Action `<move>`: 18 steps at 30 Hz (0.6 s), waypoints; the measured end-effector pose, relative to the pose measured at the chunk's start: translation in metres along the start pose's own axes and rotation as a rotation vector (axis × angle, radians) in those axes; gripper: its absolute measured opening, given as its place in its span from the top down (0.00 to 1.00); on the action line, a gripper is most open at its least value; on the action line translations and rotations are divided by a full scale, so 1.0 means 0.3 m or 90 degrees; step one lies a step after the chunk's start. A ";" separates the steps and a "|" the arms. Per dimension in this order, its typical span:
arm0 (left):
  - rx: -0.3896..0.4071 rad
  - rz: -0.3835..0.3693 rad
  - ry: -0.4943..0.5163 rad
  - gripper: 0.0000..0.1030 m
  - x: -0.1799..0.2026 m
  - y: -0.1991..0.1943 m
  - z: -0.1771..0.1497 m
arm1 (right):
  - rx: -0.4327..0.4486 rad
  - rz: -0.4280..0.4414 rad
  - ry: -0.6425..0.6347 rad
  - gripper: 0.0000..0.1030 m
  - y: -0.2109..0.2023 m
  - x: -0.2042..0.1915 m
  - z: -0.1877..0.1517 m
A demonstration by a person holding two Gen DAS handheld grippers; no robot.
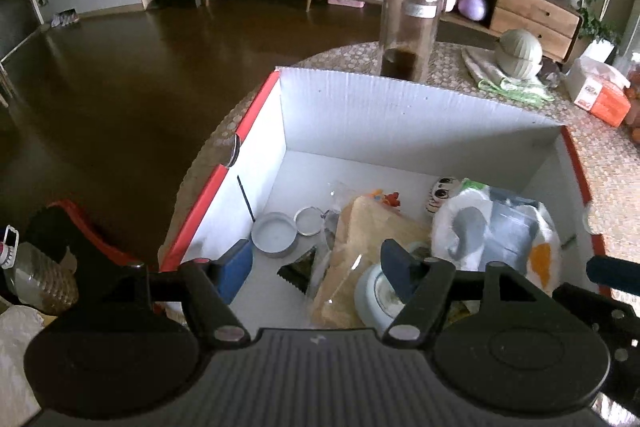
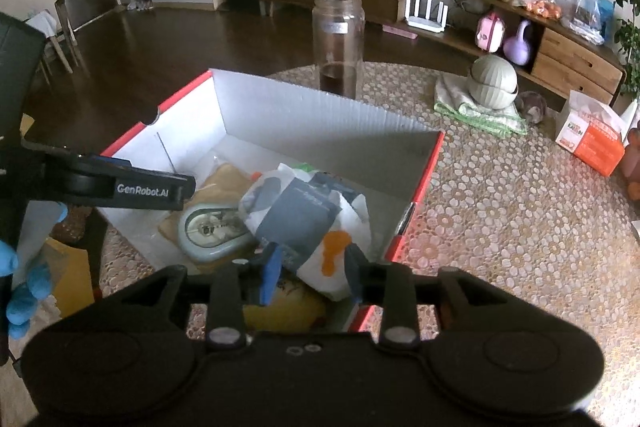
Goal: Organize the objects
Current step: 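Open the right tool to drop the white plastic bag into the box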
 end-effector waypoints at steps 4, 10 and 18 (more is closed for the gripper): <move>0.017 -0.012 0.004 0.32 0.001 -0.057 -0.016 | 0.010 0.004 0.003 0.66 -0.031 0.001 -0.004; 0.040 -0.038 -0.003 0.32 -0.001 -0.146 -0.039 | 0.037 0.019 0.010 0.62 -0.081 0.006 -0.006; 0.087 -0.075 -0.019 0.32 0.004 -0.280 -0.076 | 0.082 0.056 -0.005 0.42 -0.165 -0.014 -0.016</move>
Point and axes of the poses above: each gripper's, at about its wrist camera, not at the fingertips, and y roughly the way its jaws point, x to its right, z to its top, the point moved 7 cm from there along y, roughly the way its jaws point, and after that the axes turned 4 degrees about z, right-handed, at the moved point
